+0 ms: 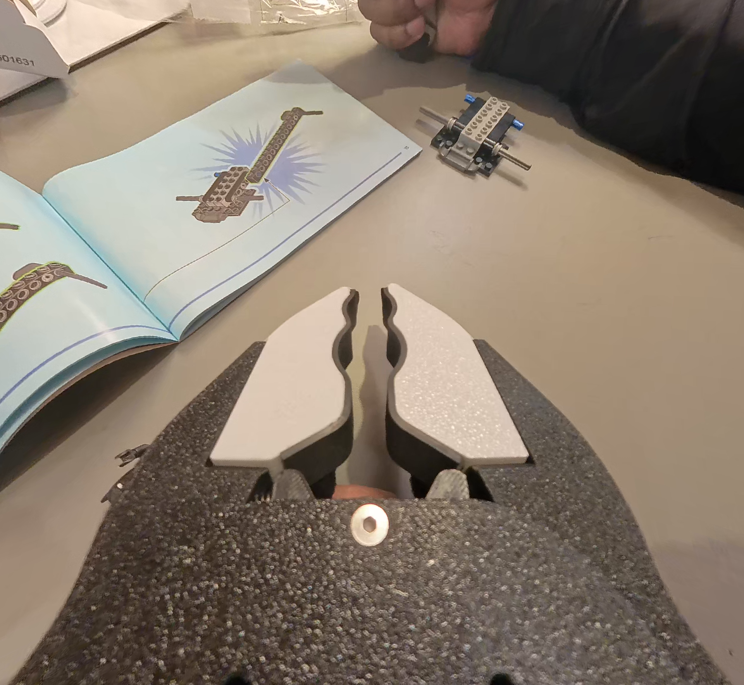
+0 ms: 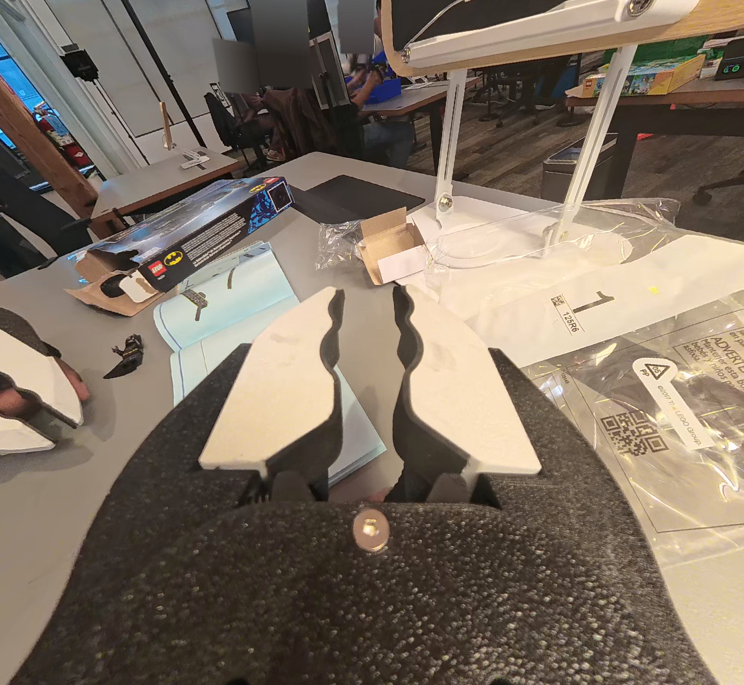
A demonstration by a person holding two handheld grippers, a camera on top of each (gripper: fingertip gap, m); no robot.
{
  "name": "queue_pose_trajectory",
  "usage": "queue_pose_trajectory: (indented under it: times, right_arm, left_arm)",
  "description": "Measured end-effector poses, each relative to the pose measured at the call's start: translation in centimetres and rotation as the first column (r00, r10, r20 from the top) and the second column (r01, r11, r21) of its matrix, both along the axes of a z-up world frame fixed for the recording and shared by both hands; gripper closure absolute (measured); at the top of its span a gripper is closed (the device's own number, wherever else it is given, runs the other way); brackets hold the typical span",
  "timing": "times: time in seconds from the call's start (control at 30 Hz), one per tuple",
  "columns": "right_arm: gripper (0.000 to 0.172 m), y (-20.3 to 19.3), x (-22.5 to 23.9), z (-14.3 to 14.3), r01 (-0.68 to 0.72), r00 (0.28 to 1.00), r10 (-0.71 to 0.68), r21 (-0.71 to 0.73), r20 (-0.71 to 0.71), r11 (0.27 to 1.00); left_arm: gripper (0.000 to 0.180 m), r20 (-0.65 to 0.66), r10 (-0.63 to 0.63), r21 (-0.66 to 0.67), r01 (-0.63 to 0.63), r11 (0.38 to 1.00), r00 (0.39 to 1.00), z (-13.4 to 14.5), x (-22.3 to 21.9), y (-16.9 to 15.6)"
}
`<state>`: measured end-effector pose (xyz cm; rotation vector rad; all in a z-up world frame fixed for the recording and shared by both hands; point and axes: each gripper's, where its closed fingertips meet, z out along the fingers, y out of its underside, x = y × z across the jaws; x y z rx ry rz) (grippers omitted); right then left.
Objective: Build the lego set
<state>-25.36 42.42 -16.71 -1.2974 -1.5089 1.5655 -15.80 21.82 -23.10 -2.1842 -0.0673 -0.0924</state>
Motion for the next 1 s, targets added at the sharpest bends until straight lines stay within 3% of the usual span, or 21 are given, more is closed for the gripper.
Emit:
queue_pose_trajectory:
  times: [0.13, 0.27, 0.4, 0.5, 0.73, 0.87, 1.0]
  right_arm:
    - [0.147, 0.0, 0.0, 0.0, 0.008, 1.0, -0.008, 0.007, -0.005, 1.0]
    - [0.147, 0.0, 0.2, 0.2, 0.01, 1.0, -0.01, 0.01, -0.017, 1.0]
    - [0.147, 0.0, 0.3, 0.3, 0.008, 1.0, -0.008, 0.01, -0.026, 1.0]
    - [0.147, 0.0, 0.3, 0.3, 0.008, 1.0, -0.008, 0.013, -0.025, 1.0]
    - [0.149, -0.3, 0.5, 1.0, 0.085, 0.995, -0.085, 0.008, -0.044, 0.996]
    - [0.149, -3.5, 2.0, 5.3, 0.101, 0.995, -0.101, -0.018, -0.015, 0.995]
    - [0.149, -5.8, 6.2, 11.2, 0.07, 0.997, -0.078, 0.213, 0.03, 0.975]
  left_arm:
    - [0.168, -0.016, -0.048, 0.01, 0.048, 0.999, 0.999, 0.1, 0.6, 0.0]
    - [0.166, -0.128, -0.068, 0.048, 0.074, 0.996, 0.989, 0.7, 0.4, 0.1]
    - [0.166, -0.232, 0.02, 0.204, 0.028, 0.979, 0.972, 3.1, -0.3, 1.1]
    - [0.166, -0.207, 0.08, 0.298, -0.015, 0.954, 0.975, 4.5, -0.3, 2.0]
    - [0.163, -0.229, 0.094, 0.254, -0.034, 0.967, 0.969, 3.8, -0.5, 3.1]
    - [0.163, -0.257, 0.086, 0.245, -0.021, 0.969, 0.963, 3.7, -0.3, 3.1]
    - [0.163, -0.292, 0.062, 0.235, 0.009, 0.972, 0.955, 3.5, 0.3, 2.9]
